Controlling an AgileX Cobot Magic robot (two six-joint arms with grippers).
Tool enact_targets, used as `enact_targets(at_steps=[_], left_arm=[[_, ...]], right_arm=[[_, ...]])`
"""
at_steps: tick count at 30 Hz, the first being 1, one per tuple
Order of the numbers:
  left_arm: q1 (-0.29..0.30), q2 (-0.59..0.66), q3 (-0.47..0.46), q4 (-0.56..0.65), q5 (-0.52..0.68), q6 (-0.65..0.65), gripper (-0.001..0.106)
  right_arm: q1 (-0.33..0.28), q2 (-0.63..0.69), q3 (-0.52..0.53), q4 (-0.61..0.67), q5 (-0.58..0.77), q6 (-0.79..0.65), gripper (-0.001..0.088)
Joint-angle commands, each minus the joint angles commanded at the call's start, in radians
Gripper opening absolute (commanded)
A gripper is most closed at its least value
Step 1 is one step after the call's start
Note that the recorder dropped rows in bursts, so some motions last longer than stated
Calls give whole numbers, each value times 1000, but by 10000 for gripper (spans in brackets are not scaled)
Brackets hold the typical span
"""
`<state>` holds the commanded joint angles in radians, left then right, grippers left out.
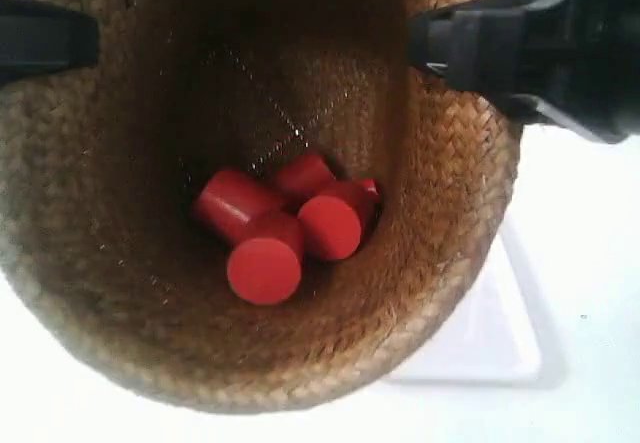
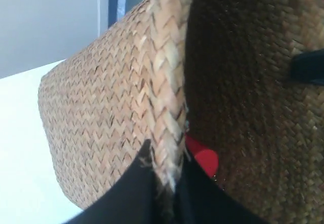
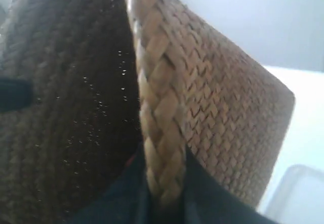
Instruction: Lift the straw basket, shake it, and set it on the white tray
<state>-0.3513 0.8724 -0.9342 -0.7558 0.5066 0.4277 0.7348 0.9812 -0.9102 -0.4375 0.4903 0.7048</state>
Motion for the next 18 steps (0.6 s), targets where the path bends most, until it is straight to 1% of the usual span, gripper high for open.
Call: enact_targets(at_steps=[1, 2, 4, 5, 6, 7, 8, 9, 10, 11, 12, 13, 15, 16, 18], left_arm=[[0, -10, -20, -7, 44, 3, 0], [0, -36, -56, -5, 90, 18, 0], [0, -88, -101, 2, 90, 20, 0], [0, -104, -109, 7, 56, 20, 0], [0, -112, -104, 13, 17, 20, 0], [0, -112, -87, 13, -20, 20, 0], [0, -97, -56, 15, -56, 20, 0], [0, -68, -23, 26, -95, 20, 0], [0, -39, -1, 37, -114, 16, 0], [0, -20, 1, 31, -101, 5, 0], [0, -20, -15, 10, -62, -10, 0], [0, -29, -43, -10, -10, -4, 0], [0, -75, -99, -12, 62, 36, 0], [0, -96, -118, -5, 67, 48, 0], [0, -108, -115, 46, 13, 48, 0]], right_arm=[[4, -7, -24, 35, 60, -17, 0], [15, -38, -49, 83, 90, -64, 0], [42, -118, -67, 175, 11, -135, 0], [53, -153, -62, 184, -66, -146, 0], [55, -168, -49, 160, -129, -144, 0], [52, -160, -28, 112, -163, -126, 0], [42, -128, -4, 36, -163, -82, 0], [29, -76, 14, -53, -148, -8, 0], [21, -28, 20, -108, -111, 59, 0], [19, -2, 12, -113, -72, 88, 0], [22, 7, -11, -81, -32, 91, 0], [32, -5, -36, -16, -21, 62, 0], [61, -64, -72, 103, -58, -49, 0], [79, -102, -77, 125, -92, -92, 0], [83, -123, -66, 79, -125, -95, 0]])
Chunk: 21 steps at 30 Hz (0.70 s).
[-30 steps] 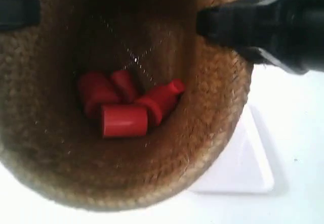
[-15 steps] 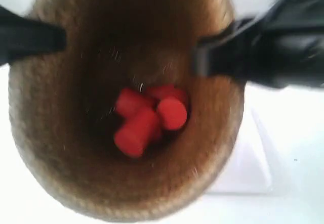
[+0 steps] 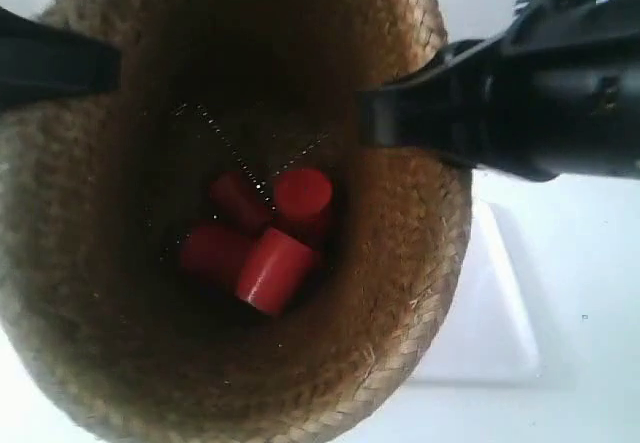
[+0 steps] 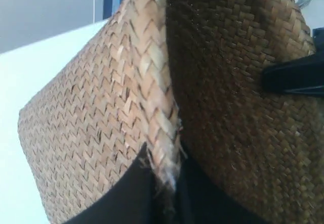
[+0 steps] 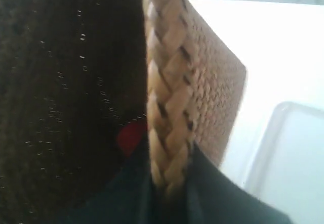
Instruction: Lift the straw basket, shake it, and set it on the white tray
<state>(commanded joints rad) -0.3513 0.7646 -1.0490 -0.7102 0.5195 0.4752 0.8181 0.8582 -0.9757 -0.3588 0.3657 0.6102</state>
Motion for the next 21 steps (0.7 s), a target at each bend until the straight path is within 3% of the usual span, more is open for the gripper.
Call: enact_targets(at_steps=[3, 4, 6, 8, 11, 14, 16, 18, 19, 21], left_arm=[[0, 64, 86, 17, -118, -35, 0], [0, 94, 107, 17, -123, -35, 0], [0, 111, 94, -11, -30, -50, 0], [0, 85, 49, -24, 74, -33, 0], [0, 21, 24, -29, 57, -28, 0], [0, 45, 92, -13, -99, -21, 0], [0, 96, 116, -13, -117, -33, 0], [0, 101, 87, -41, -25, -49, 0], [0, 84, 61, -41, 38, -22, 0], [0, 49, 32, -34, 78, 17, 0]], right_arm=[[-29, 122, 60, -217, -50, 122, 0], [-40, 170, 57, -260, -10, 173, 0], [-39, 197, 20, -216, 88, 235, 0], [-8, 144, -10, -102, 92, 158, 0], [39, 45, -3, -54, 28, 98, 0], [20, 99, 58, -301, 3, 219, 0], [-2, 170, 67, -397, 66, 336, 0], [9, 174, 38, -310, 158, 308, 0], [24, 145, 22, -240, 176, 223, 0], [54, 69, 23, -155, 105, 119, 0]])
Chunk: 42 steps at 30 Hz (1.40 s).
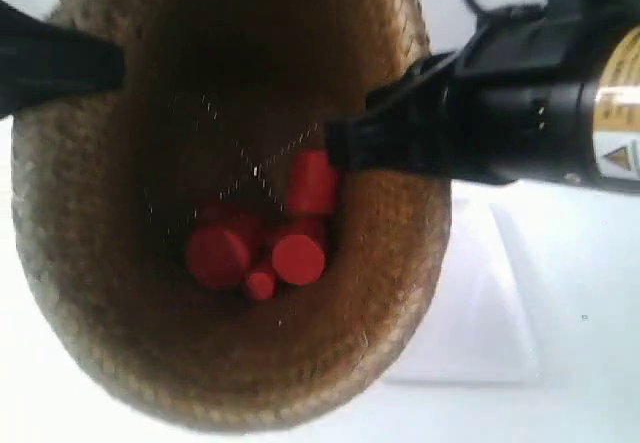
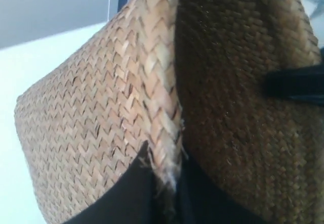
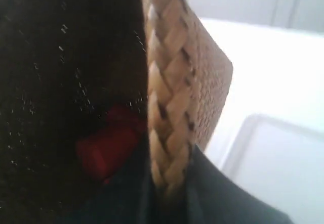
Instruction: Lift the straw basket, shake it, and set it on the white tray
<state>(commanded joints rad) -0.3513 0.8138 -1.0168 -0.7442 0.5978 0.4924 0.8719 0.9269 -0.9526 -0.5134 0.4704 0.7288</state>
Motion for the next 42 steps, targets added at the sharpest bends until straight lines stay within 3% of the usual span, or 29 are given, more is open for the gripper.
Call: enact_targets(at_steps=[3, 5, 6, 8, 10, 12, 14, 16, 18, 20, 23, 25, 28, 30, 31, 32, 33, 34, 35, 36, 38, 39, 40, 42], left_arm=[[0, -18, 39, 31, -160, -3, 0], [0, 25, 90, 28, -241, -27, 0], [0, 41, 97, 34, -235, -27, 0], [0, 45, 81, 26, -163, -32, 0], [0, 4, 44, 12, -92, -32, 0], [0, -27, 27, 19, -100, -32, 0], [0, -38, 48, 73, -191, -25, 0], [0, 7, 111, 87, -298, -47, 0], [0, 44, 126, 87, -315, -49, 0], [0, 51, 92, 52, -219, -72, 0], [0, -11, 28, 36, -96, -70, 0], [0, -36, 43, 61, -162, -68, 0], [0, 20, 110, 70, -273, -77, 0], [0, 45, 74, 43, -171, -115, 0], [0, 5, 17, 43, -65, -90, 0], [0, -18, 5, 46, -53, -79, 0], [0, -35, 36, 98, -127, -70, 0], [0, -21, 67, 105, -188, -96, 0], [0, 35, 121, 98, -253, -128, 0], [0, 45, 104, 92, -183, -142, 0], [0, -2, 19, 78, -58, -74, 0], [0, -20, 10, 102, -78, -45, 0], [0, -20, 49, 160, -158, -78, 0], [0, 46, 116, 163, -220, -148, 0]], right_arm=[[-8, -14, 58, -151, -84, 60, 0], [-45, 62, 90, -314, -38, 252, 0], [-55, 85, 92, -323, 0, 284, 0], [-48, 81, 64, -210, 46, 245, 0], [-21, 5, 46, -59, -16, 106, 0], [-7, -55, 46, -4, -79, 56, 0], [-8, -67, 53, -101, -74, 64, 0], [-38, -7, 68, -280, -64, 185, 0], [-61, 44, 58, -340, -10, 255, 0], [-62, 44, 9, -158, 30, 221, 0], [-22, -45, -14, 104, -77, -21, 0], [-17, -53, 17, 50, -120, -53, 0], [-69, 63, 66, -208, -59, 191, 0], [-68, 92, 25, -101, 8, 199, 0], [-26, 14, -6, 42, -60, 48, 0], [-3, -21, -9, 73, -99, -28, 0], [5, -32, 22, -44, -120, -24, 0], [-16, -5, 44, -155, -108, 76, 0], [-57, 82, 70, -342, -19, 314, 0], [-56, 102, 45, -296, 48, 311, 0], [-9, 15, -12, -93, -29, 116, 0], [7, -20, -8, -93, -85, 59, 0], [7, -9, 20, -175, -97, 90, 0], [-26, 103, 51, -334, 22, 285, 0]])
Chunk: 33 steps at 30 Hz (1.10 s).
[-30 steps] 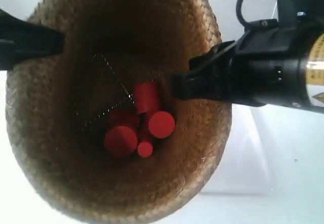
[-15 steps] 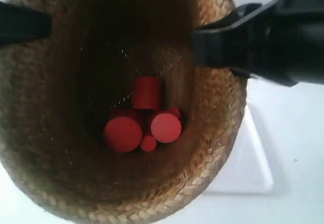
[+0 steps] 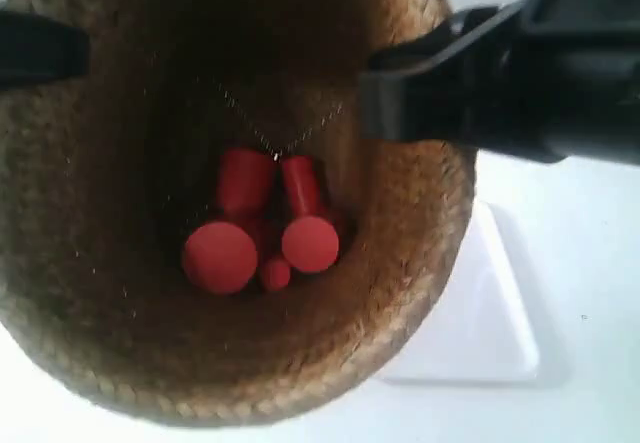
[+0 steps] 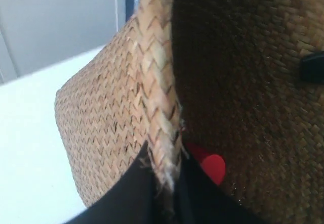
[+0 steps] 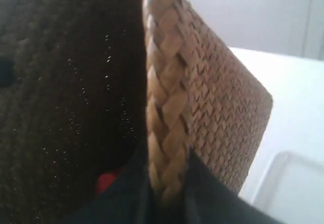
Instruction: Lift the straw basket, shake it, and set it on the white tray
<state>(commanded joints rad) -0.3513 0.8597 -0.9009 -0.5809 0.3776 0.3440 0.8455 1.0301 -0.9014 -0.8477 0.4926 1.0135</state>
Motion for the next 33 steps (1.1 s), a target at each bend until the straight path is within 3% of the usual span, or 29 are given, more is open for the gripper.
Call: enact_targets(at_steps=[2, 4, 6, 9, 11, 15, 22, 27, 33], left_arm=[[0, -3, -48, -81, 111, 29, 0], [0, -41, -83, -98, 137, 97, 0], [0, -50, -66, -58, 92, 102, 0], [0, -7, -31, -37, 62, 22, 0], [0, -5, -45, -47, 89, 19, 0], [0, -20, -65, -45, 91, 42, 0], [0, -10, -65, -54, 79, 15, 0], [0, -4, -65, -61, 79, -3, 0], [0, 114, -121, -61, 56, -122, 0]], right_arm=[[13, 3, -59, 173, 104, -58, 0], [44, -57, -75, 262, -8, -182, 0], [53, -80, -60, 216, -85, -193, 0], [21, -22, -29, 36, 9, -21, 0], [21, -17, -53, 66, 84, 0, 0], [22, -63, -64, 90, 8, -49, 0], [20, -68, -64, 125, 116, -49, 0], [20, -68, -64, 132, 117, -49, 0], [16, -39, -104, 78, 222, -52, 0]])
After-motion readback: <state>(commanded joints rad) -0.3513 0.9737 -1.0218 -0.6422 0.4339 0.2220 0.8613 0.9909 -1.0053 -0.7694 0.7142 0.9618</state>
